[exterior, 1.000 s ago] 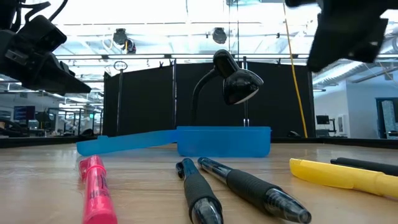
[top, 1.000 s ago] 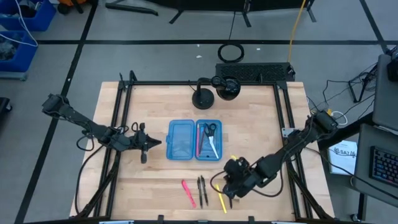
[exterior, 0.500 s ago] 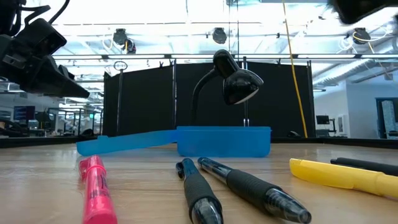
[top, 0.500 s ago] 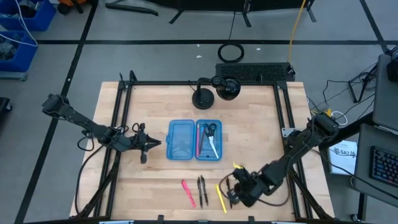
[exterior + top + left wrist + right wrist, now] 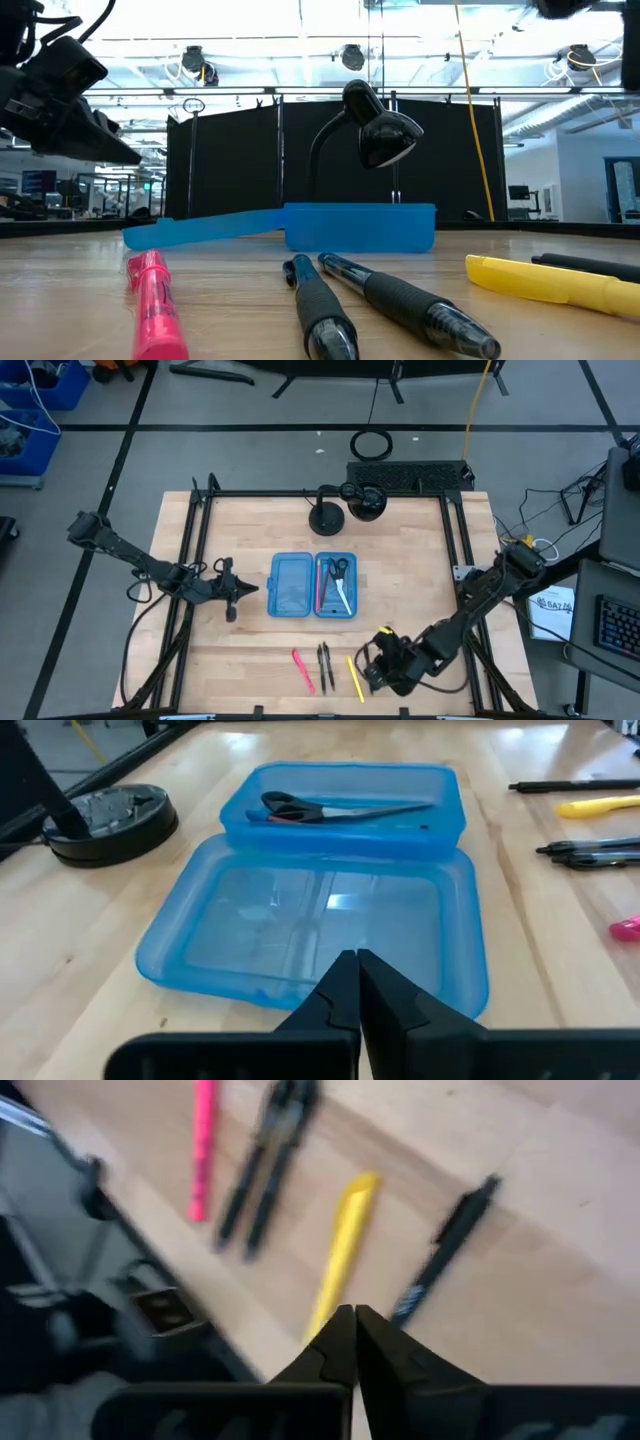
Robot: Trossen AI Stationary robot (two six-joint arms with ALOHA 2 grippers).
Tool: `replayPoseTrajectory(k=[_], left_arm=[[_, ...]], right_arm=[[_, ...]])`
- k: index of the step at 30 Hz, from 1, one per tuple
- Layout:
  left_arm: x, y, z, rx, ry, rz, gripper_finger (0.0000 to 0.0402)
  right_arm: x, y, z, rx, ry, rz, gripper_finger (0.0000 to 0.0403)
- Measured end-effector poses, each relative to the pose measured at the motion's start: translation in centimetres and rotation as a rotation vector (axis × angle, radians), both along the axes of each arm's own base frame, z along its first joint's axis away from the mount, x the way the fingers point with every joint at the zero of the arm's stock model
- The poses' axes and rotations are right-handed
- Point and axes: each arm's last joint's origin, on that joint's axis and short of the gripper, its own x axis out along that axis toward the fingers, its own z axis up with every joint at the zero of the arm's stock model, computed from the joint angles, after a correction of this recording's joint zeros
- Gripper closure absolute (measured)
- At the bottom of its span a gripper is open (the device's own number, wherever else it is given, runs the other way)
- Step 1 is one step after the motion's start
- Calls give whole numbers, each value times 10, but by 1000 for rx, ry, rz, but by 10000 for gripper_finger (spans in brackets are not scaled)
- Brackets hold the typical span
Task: Pick & place school supplies into a supply box
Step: Put the right black pen into the blue supply box
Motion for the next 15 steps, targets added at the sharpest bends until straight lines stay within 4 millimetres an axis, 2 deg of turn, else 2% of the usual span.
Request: replayPoseTrajectory(k=[4, 9, 15], left_arm=[[1, 2, 0, 15, -4, 32, 388], [1, 5, 0, 30, -7, 68, 368], [2, 7, 0, 34, -6, 88, 366]], right_arm=[[4, -11, -8, -2, 48, 36, 367], [2, -20, -21, 44, 130, 19, 291], [-4, -24, -36, 111, 179, 13, 212]])
